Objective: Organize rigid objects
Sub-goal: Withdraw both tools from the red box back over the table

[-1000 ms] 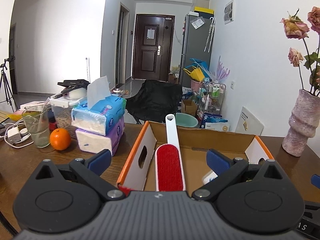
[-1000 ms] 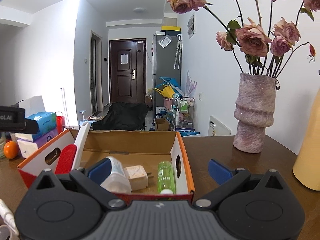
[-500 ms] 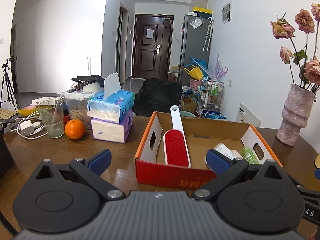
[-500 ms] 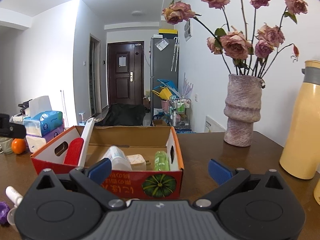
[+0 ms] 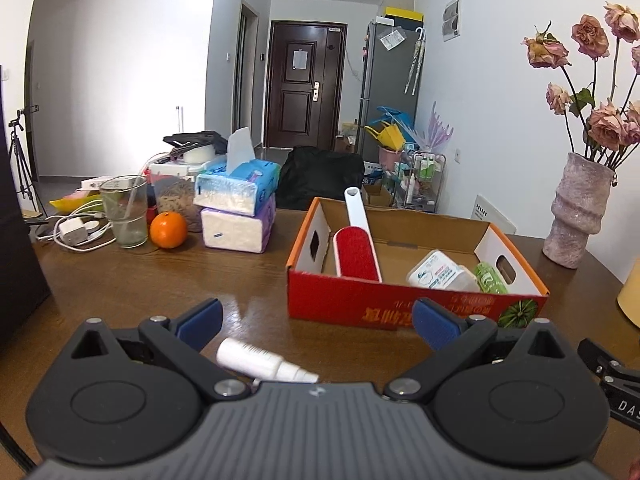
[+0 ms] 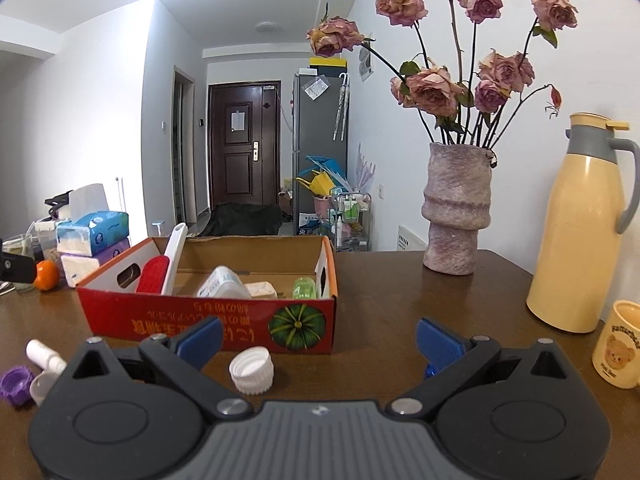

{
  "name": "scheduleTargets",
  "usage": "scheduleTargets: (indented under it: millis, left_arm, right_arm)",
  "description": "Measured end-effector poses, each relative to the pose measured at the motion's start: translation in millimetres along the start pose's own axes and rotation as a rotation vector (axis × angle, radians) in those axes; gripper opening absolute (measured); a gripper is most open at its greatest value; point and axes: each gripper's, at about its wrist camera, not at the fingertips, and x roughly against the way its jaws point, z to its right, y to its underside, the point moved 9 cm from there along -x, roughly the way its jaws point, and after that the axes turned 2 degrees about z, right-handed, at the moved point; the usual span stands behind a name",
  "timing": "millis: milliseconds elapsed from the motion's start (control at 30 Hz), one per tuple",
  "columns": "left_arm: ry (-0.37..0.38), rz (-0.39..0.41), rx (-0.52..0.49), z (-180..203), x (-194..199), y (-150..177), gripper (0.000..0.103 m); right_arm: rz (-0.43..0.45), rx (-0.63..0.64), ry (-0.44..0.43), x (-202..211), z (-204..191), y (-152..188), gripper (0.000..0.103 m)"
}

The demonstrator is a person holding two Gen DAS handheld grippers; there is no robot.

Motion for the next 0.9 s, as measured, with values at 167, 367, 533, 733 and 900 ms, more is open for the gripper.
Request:
scheduleTargets:
  millis: [167, 367, 533, 733, 900]
  left_arm:
    - [-0.014, -0.018, 0.000, -13, 13, 12, 0.103]
    - [-0.035, -0.080, -0.010, -35, 12, 30, 0.103]
    - [-0.061, -0.139, -0.015, -56, 6, 47, 0.103]
    - [-0.085, -0.204, -0.038, -70, -8, 65, 0.103]
    - [-0.090, -0.266, -0.072, -74, -27, 83, 0.103]
  right_arm:
    - [-0.015, 0.003, -0.004, 13, 2, 12, 0.103]
    - [-0.045, -0.008, -0.011, 19, 3, 26, 0.103]
    - [-0.063, -0.039, -0.014, 20, 4, 35, 0.103]
    - [-0.094, -0.026, -0.017, 16, -2, 44, 0.103]
    - [-0.113, -0.017, -0.022, 11, -6, 49, 0.103]
